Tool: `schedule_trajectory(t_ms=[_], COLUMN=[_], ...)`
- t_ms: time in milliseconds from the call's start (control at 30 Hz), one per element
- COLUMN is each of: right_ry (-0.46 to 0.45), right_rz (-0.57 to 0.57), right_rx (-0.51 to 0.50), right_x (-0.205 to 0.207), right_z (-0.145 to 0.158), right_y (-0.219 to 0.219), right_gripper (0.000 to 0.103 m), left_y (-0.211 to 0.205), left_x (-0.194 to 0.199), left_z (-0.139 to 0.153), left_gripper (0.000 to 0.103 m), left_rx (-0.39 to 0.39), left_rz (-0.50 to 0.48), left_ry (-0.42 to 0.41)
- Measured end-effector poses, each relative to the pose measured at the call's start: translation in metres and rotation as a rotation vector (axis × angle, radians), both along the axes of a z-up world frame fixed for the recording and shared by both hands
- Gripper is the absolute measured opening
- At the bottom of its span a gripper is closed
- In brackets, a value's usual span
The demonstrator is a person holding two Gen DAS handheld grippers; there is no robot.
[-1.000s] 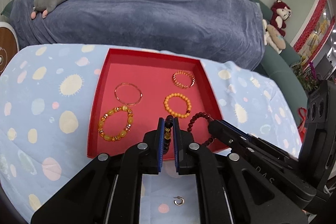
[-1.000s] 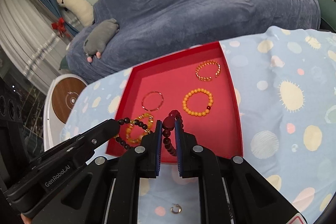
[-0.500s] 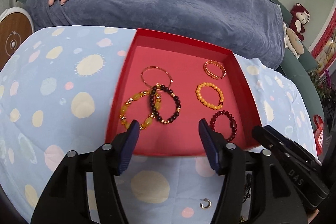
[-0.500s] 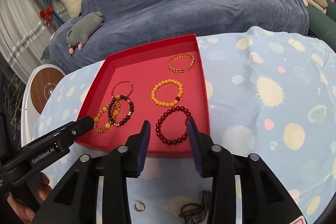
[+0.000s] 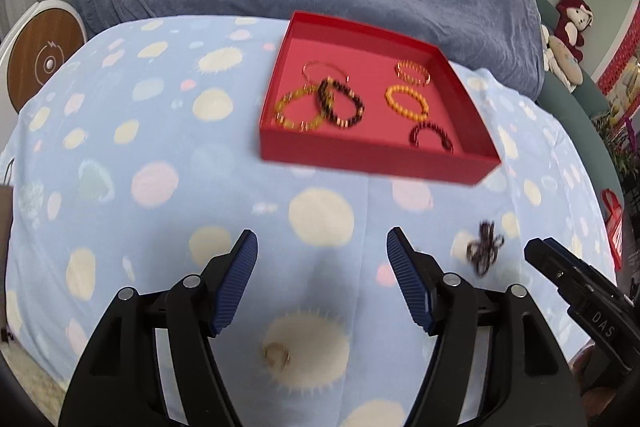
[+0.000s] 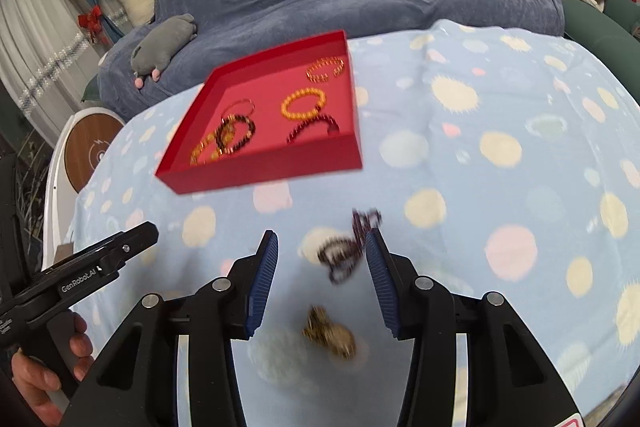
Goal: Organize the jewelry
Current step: 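Move both tools back over the garnet strand and gold watch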
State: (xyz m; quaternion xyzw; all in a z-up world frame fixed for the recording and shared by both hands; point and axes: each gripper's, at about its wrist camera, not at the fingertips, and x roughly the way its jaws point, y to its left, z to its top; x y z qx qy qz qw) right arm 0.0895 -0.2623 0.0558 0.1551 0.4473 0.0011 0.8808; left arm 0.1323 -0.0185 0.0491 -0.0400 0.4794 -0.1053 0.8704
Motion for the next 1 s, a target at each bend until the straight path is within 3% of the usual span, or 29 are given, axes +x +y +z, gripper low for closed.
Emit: schedule_trajectory(t_ms=[467,1000], right_ry=[0.078,0.077], right_rz=[-0.001,0.022], right_rx=[-0.009,-0.053], right_x=[-0.081,-0.090], right_z=[-0.030,-0.037], right_y=[0.013,0.026], right_gripper=[0.045,0.045], left_y=[0.031,0.045], left_x=[-0.081,-0.098], left_z=[-0.028,-0.040], left_gripper=[0.064,0.066], left_rx=[0.049,0.070], left_rz=[0.012,0.055], left_ry=[0.046,0.060])
